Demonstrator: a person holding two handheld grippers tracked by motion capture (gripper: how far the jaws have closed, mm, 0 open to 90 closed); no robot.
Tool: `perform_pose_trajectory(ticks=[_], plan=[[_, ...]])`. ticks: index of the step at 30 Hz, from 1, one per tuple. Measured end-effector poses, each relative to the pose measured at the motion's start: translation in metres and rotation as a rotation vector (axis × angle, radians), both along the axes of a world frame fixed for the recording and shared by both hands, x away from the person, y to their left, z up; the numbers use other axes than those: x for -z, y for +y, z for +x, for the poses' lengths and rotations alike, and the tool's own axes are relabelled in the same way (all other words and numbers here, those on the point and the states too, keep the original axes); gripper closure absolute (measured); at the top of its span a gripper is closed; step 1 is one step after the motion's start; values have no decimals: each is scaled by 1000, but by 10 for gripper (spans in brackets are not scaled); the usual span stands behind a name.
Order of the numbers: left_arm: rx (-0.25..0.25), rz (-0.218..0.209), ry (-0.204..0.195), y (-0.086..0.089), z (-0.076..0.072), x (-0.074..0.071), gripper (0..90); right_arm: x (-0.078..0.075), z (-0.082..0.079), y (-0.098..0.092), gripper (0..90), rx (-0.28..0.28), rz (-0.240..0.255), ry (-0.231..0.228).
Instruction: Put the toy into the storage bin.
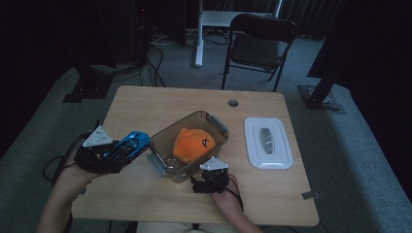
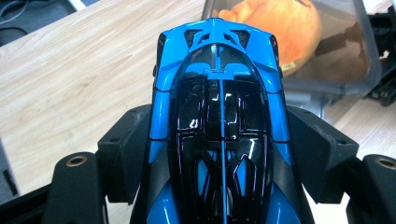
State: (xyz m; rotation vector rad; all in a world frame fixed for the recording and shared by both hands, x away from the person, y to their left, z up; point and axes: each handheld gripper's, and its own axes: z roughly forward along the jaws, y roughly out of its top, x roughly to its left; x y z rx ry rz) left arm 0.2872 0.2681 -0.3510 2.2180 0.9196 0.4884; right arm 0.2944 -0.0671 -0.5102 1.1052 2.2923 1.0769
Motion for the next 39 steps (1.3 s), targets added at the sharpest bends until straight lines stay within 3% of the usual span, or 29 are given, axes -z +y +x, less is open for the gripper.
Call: perform_pose_trajectory(ticks=[6,9,22,32,39], plan=[[43,-8,-4,-24,21,-3,284,8,-1,-12,124,3,-71,12],[58,-13,0,-37,32,-3,285,11,-1,-17,125,5,-82,18],[162,-5,24,-79,68,-2,284,8,-6,-39,124,26,-36,24],[194,-4,54,-96,86,5,284,8,-5,-42,125,32,-49,19],[215,15,92,-110,99,19,284,7,-2,-50,125,55,-42,19]])
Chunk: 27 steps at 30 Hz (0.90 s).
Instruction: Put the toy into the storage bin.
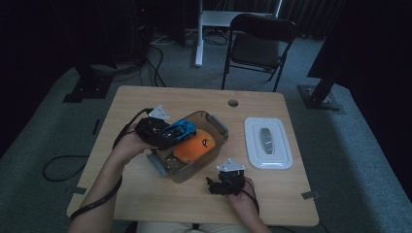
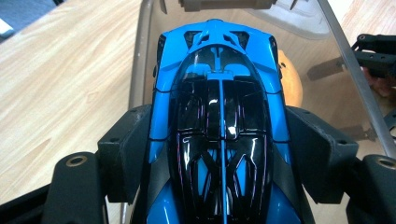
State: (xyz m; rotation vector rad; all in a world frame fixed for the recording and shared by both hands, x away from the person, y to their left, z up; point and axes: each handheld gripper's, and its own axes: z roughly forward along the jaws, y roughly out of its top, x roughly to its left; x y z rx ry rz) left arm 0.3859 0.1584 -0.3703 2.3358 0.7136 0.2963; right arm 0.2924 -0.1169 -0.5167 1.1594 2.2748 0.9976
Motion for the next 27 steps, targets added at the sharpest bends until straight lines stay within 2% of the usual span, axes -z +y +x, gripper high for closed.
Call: perform_pose_trajectory(ticks=[10,12,15,18,22,24,26,27], plan=[[9,47,24,-12,12,12,284,1,2,-6,125,12,15,13],[1,67,28,-15,16,18,283,1,2,-6,125,13,12,13],[1,65,35,-17,18,22,283,1,2,-7,125,14,18,15],[5,93,38,-20,19,24,280,1,3,-8,125,13,25,21],[4,80,49,-19,20,25,270,0,3,-8,125,10,24,19],[-10,48,25,-17,17,20,254,0,2,-8,125,9,25,18],[-23,51,13,-17,16,18,171,0,2,-8,125,9,24,18],[-38,54,-2,-14,14,13,171,0,2,-8,125,8,25,18]])
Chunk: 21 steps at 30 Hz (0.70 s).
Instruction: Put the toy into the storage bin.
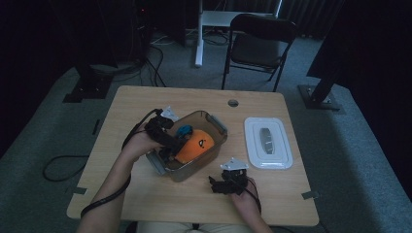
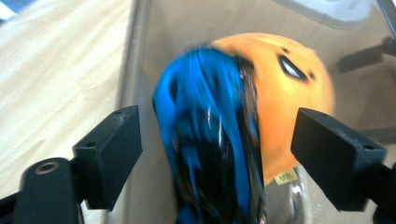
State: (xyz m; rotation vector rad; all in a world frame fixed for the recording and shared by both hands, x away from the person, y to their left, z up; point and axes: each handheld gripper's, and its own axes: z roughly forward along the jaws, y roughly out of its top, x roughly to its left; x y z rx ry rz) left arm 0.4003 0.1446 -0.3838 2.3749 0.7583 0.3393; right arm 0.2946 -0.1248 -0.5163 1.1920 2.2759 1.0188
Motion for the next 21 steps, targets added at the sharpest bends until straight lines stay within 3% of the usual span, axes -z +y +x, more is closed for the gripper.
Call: perform_pose_trajectory(ticks=[8,13,21], plan=[[-30,-61,-9,21,-5,-8,110,-1,0,1,125,-3,-1,-4],[-89,-104,-49,41,-6,-10,110,-2,0,2,125,-3,-4,-8],[-186,-170,-49,77,-1,-9,111,-2,1,2,125,-9,-6,-7]])
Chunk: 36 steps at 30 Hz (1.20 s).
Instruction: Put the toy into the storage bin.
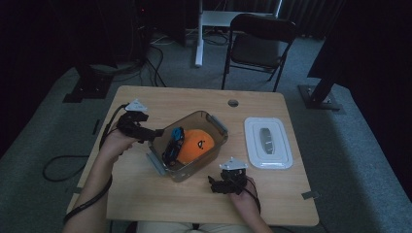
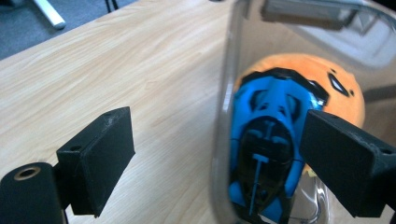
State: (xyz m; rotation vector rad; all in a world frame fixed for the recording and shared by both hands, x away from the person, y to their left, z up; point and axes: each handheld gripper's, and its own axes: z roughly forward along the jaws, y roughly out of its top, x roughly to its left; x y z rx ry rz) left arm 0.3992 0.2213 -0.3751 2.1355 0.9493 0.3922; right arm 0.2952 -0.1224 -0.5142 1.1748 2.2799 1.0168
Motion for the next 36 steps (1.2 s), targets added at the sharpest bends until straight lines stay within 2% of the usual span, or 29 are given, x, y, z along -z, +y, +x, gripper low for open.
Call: perform_pose_trajectory(ticks=[2,4,8,18,21,25,28,32,36], plan=[[-49,-4,-4,13,4,5,111,0,0,1,125,-4,-4,1],[-64,-10,2,19,6,8,111,0,0,1,125,-4,-3,1],[-97,-35,-23,30,9,16,111,0,1,0,125,0,-1,6],[-171,-60,37,55,28,53,111,-1,4,-4,125,3,10,3],[-183,-42,52,56,33,67,111,-1,5,-6,125,6,17,12],[-181,-51,57,53,39,81,111,0,6,-5,125,5,19,18],[-175,-40,64,47,43,91,111,-1,8,-4,125,3,24,13],[-164,-38,70,39,45,98,111,-3,9,-3,125,4,30,10],[-150,-16,84,30,47,104,111,-3,11,-4,125,5,35,18]])
